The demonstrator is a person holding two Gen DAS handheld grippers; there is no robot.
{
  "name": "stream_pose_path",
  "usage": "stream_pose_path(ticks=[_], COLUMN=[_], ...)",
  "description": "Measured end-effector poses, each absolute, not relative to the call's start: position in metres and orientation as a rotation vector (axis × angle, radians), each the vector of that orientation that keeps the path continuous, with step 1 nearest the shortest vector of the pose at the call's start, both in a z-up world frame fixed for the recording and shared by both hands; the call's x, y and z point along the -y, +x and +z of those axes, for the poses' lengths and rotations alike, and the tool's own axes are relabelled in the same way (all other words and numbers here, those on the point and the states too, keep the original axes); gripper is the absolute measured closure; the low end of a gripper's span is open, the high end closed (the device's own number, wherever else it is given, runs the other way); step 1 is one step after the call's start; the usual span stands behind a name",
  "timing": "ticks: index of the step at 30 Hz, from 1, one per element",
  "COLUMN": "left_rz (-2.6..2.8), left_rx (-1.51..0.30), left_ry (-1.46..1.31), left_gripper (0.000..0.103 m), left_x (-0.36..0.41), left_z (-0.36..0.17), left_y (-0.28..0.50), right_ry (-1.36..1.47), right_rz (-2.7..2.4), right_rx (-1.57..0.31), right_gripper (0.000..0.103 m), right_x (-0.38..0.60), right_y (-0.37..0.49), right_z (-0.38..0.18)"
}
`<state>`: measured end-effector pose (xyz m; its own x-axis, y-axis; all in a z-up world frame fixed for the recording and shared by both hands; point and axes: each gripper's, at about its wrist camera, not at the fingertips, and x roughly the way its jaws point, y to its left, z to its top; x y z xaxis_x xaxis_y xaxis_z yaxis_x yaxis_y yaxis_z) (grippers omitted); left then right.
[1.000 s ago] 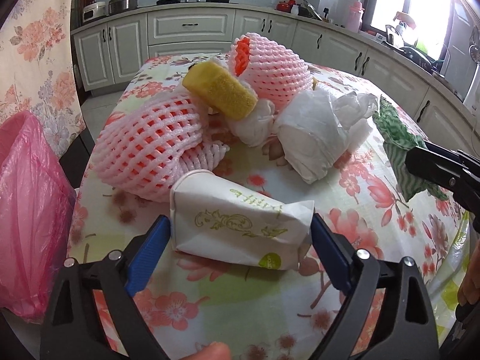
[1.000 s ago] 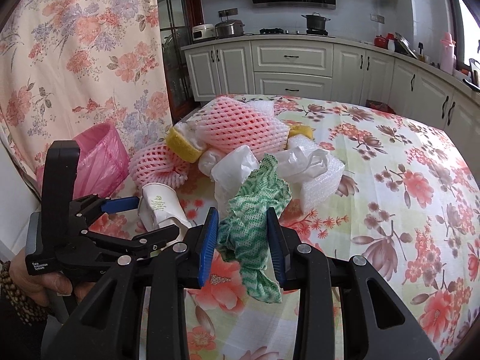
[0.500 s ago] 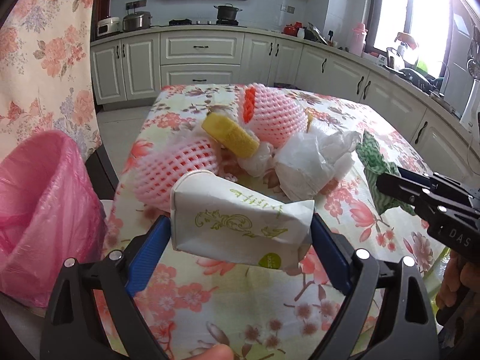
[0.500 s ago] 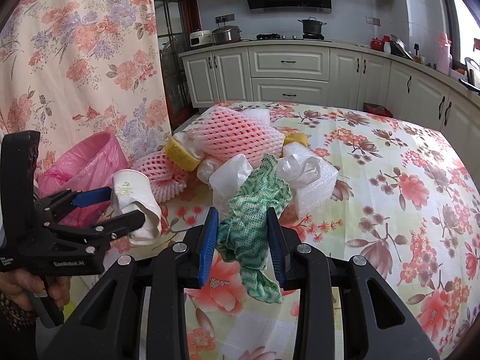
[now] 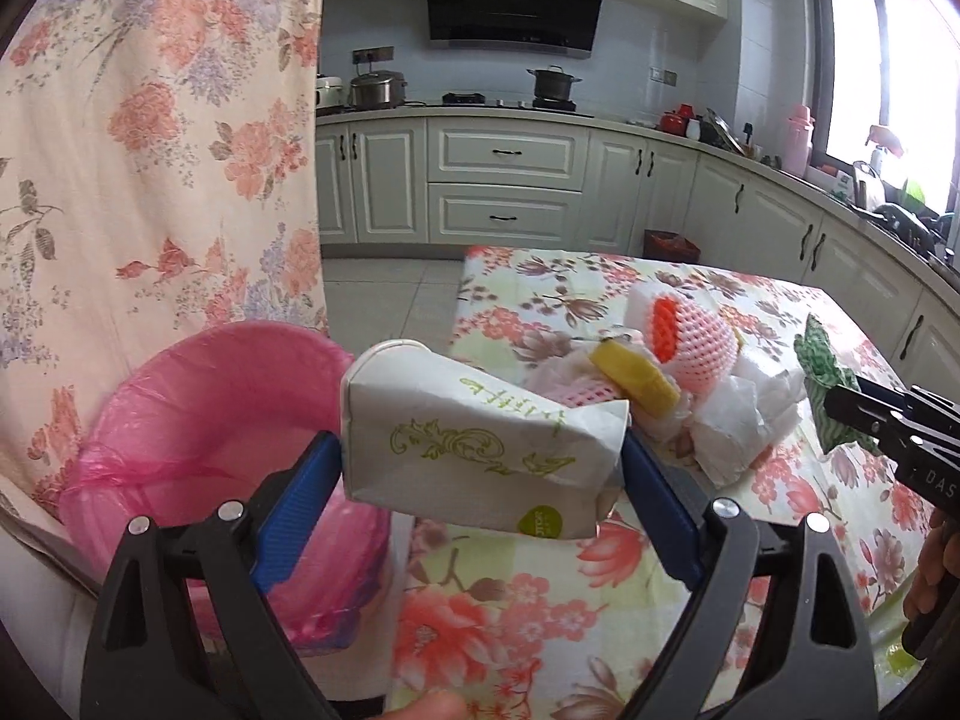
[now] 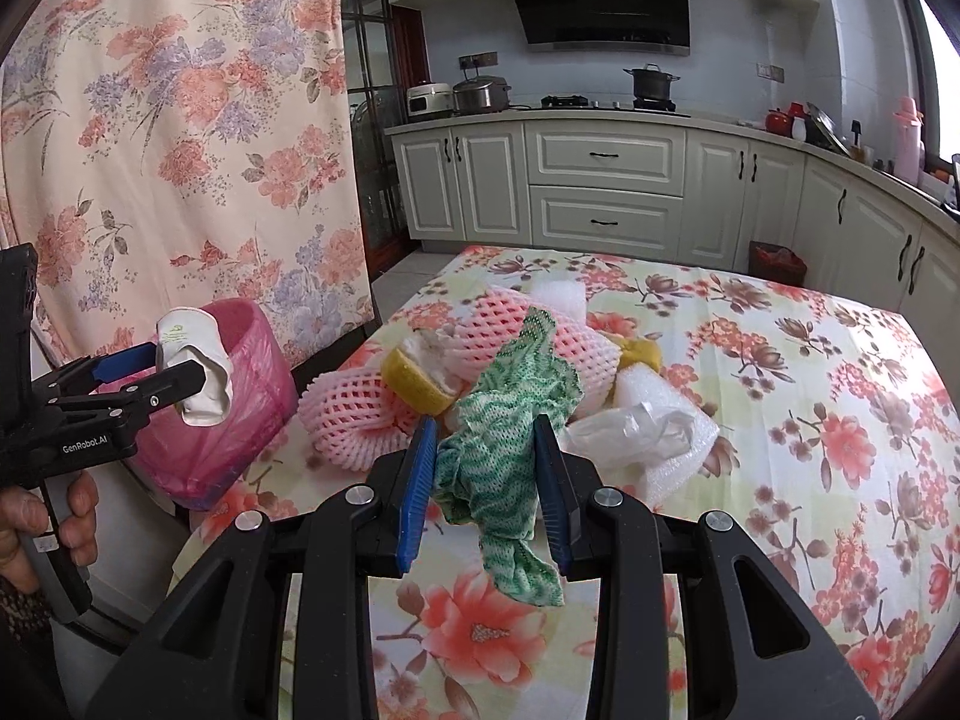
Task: Collect trash
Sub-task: 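Carry the cloth with the right tool while the left tool carries the cup over the pink bin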
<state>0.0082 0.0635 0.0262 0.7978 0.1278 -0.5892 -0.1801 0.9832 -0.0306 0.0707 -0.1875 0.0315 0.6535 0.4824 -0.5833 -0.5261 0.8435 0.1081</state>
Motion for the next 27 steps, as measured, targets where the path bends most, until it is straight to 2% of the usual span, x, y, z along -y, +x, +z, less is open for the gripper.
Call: stream_pose_path(ticks=[12, 27], left_rz=[0.362, 0.458], left_rx=[-0.575, -0.562], left_ry=[-0.152, -0.227], left_gripper=[0.014, 0.014], left_x=[-0.156, -0.215], left_z=[0.044, 0.041], left_y=[-0.021, -0.046], right_ry=[-0.109, -0.18], right_rz=[0.689, 0.896], right_rx=[-0.627, -0.642], right_gripper=[0.071, 0.071], right_x=[0.111, -0.02], right_y=[0.083, 0.08], right_z=[0.051, 0.056])
